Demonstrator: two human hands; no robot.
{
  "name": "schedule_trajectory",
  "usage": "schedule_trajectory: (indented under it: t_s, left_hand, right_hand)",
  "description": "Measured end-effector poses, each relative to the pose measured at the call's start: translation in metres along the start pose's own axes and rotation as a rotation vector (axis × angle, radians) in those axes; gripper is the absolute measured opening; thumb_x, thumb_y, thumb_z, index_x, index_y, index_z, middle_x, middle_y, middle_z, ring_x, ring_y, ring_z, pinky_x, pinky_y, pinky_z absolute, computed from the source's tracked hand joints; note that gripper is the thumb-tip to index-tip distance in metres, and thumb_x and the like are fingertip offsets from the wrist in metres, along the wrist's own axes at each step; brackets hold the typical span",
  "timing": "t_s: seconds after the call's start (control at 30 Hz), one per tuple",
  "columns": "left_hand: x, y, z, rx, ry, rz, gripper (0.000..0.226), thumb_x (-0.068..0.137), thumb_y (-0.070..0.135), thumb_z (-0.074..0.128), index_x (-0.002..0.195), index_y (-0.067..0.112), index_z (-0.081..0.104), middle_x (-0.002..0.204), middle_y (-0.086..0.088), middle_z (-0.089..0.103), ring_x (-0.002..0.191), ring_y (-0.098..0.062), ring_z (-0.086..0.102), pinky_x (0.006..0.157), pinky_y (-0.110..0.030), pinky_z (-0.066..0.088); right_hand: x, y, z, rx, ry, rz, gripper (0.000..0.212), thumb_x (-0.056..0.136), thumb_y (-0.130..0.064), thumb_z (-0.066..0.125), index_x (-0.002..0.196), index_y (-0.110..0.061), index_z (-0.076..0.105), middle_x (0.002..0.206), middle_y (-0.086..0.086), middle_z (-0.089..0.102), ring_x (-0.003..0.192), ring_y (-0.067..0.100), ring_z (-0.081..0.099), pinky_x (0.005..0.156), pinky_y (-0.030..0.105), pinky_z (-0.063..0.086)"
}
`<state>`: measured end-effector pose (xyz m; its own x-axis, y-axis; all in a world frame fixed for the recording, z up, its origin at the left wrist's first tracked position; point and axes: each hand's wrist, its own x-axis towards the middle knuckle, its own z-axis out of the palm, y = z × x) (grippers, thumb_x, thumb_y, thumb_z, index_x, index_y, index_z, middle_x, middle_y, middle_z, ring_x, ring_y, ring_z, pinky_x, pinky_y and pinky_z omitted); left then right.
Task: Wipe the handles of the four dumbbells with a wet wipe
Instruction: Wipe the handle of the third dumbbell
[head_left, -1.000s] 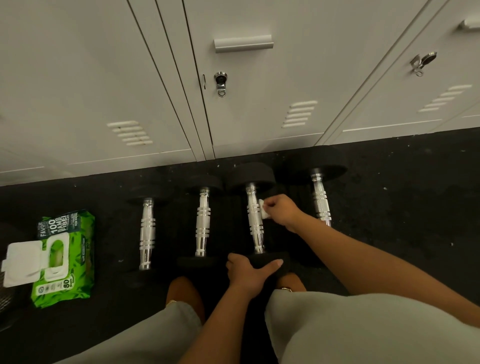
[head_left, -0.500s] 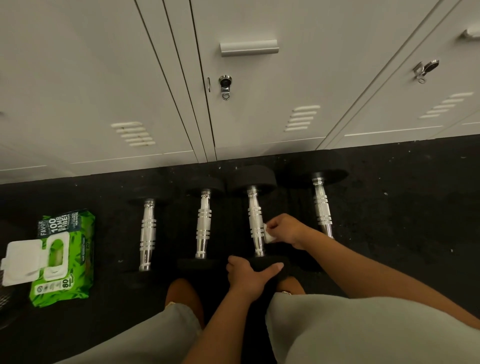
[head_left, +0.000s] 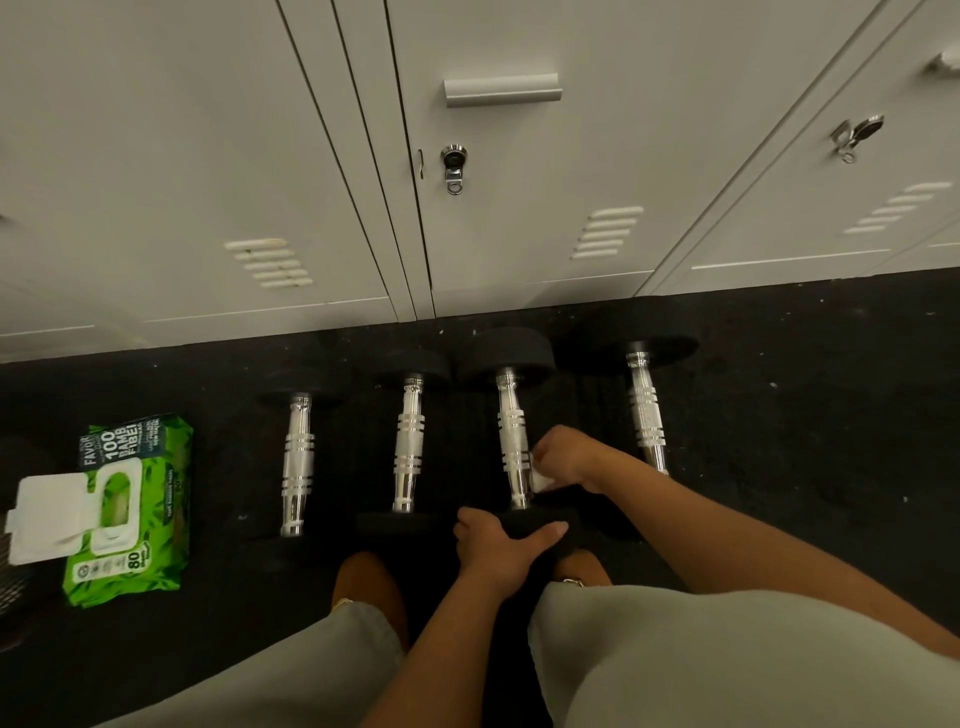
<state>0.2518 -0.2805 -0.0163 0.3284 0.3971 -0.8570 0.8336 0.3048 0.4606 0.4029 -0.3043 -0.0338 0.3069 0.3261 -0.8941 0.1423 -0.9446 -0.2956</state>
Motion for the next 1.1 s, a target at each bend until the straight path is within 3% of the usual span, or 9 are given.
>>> schedule_trajectory:
  t_s: [0.1, 0.23, 0.37, 0.5, 0.6, 0.67, 0.83, 1.0, 1.1]
  left_hand:
    - [0.0, 0.001, 0.0, -0.001, 0.003, 0.003, 0.108, 0.066, 0.041, 0.084, 0.141, 0.003, 0.017, 0.144, -0.014, 0.028, 0.132, -0.029, 0.037, 0.106, -0.038, 0.042]
    - [-0.001, 0.001, 0.0, 0.001, 0.001, 0.0, 0.107, 0.066, 0.041, 0.084, 0.142, 0.004, 0.017, 0.145, -0.014, 0.027, 0.133, -0.029, 0.036, 0.106, -0.037, 0.042]
    - [-0.001, 0.002, -0.001, 0.001, 0.005, -0.004, 0.107, 0.066, 0.041, 0.083, 0.141, 0.004, 0.017, 0.145, -0.014, 0.027, 0.133, -0.029, 0.036, 0.106, -0.038, 0.041]
    - [-0.001, 0.002, 0.0, -0.002, 0.001, 0.003, 0.108, 0.066, 0.041, 0.084, 0.141, 0.003, 0.017, 0.145, -0.014, 0.027, 0.133, -0.029, 0.035, 0.107, -0.037, 0.04]
    - [-0.001, 0.001, -0.001, -0.006, 0.002, -0.002, 0.109, 0.066, 0.041, 0.084, 0.142, 0.003, 0.016, 0.146, -0.014, 0.027, 0.134, -0.029, 0.035, 0.108, -0.037, 0.039]
    - [-0.002, 0.002, -0.001, -0.013, 0.004, -0.002, 0.11, 0.065, 0.041, 0.084, 0.143, 0.003, 0.015, 0.146, -0.014, 0.027, 0.134, -0.029, 0.035, 0.108, -0.037, 0.039]
    - [-0.001, 0.001, -0.001, -0.011, -0.008, -0.009, 0.107, 0.065, 0.043, 0.084, 0.14, 0.004, 0.018, 0.144, -0.013, 0.029, 0.131, -0.029, 0.038, 0.107, -0.04, 0.041]
    - [-0.001, 0.001, -0.001, -0.008, -0.006, -0.014, 0.109, 0.065, 0.043, 0.084, 0.141, 0.005, 0.017, 0.145, -0.013, 0.028, 0.133, -0.029, 0.037, 0.108, -0.04, 0.04]
    - [-0.001, 0.001, -0.001, -0.004, 0.001, 0.004, 0.109, 0.064, 0.044, 0.084, 0.141, 0.004, 0.018, 0.145, -0.013, 0.029, 0.133, -0.028, 0.037, 0.108, -0.039, 0.04]
  right_hand:
    - [-0.003, 0.001, 0.003, -0.044, -0.051, 0.031, 0.029, 0.09, 0.001, 0.048, 0.115, 0.009, 0.06, 0.087, 0.011, 0.056, 0.072, 0.016, 0.054, 0.054, 0.019, 0.04]
    - [-0.002, -0.001, -0.003, 0.057, -0.027, 0.03, 0.028, 0.089, 0.003, 0.051, 0.115, 0.011, 0.059, 0.098, 0.018, 0.06, 0.084, 0.019, 0.061, 0.069, 0.025, 0.052]
    - [-0.004, 0.002, -0.002, 0.098, -0.067, 0.036, 0.03, 0.088, 0.003, 0.052, 0.116, 0.011, 0.059, 0.093, 0.014, 0.061, 0.081, 0.018, 0.06, 0.065, 0.021, 0.049]
    - [-0.002, -0.006, -0.013, 0.265, 0.069, -0.001, 0.03, 0.089, 0.006, 0.051, 0.118, 0.011, 0.058, 0.12, 0.023, 0.06, 0.111, 0.029, 0.06, 0.094, 0.035, 0.051]
    - [-0.008, -0.002, -0.008, 0.27, 0.06, 0.014, 0.028, 0.09, 0.004, 0.051, 0.117, 0.008, 0.059, 0.122, 0.022, 0.059, 0.097, 0.022, 0.063, 0.085, 0.029, 0.054]
    - [-0.008, -0.002, -0.008, 0.293, 0.054, 0.002, 0.028, 0.09, 0.004, 0.052, 0.117, 0.007, 0.059, 0.122, 0.021, 0.06, 0.1, 0.024, 0.063, 0.08, 0.025, 0.052]
    - [0.007, -0.02, -0.029, 0.304, 0.376, -0.097, 0.026, 0.091, -0.008, 0.055, 0.114, 0.0, 0.064, 0.121, 0.018, 0.062, 0.112, 0.029, 0.059, 0.096, 0.035, 0.048]
    - [0.008, -0.02, -0.027, 0.253, 0.418, -0.155, 0.026, 0.093, -0.012, 0.055, 0.117, -0.004, 0.063, 0.124, 0.015, 0.061, 0.115, 0.026, 0.057, 0.097, 0.033, 0.046]
    - [0.008, -0.027, -0.03, 0.261, 0.523, -0.21, 0.025, 0.094, -0.013, 0.054, 0.112, -0.001, 0.065, 0.114, 0.016, 0.066, 0.105, 0.025, 0.062, 0.092, 0.031, 0.049]
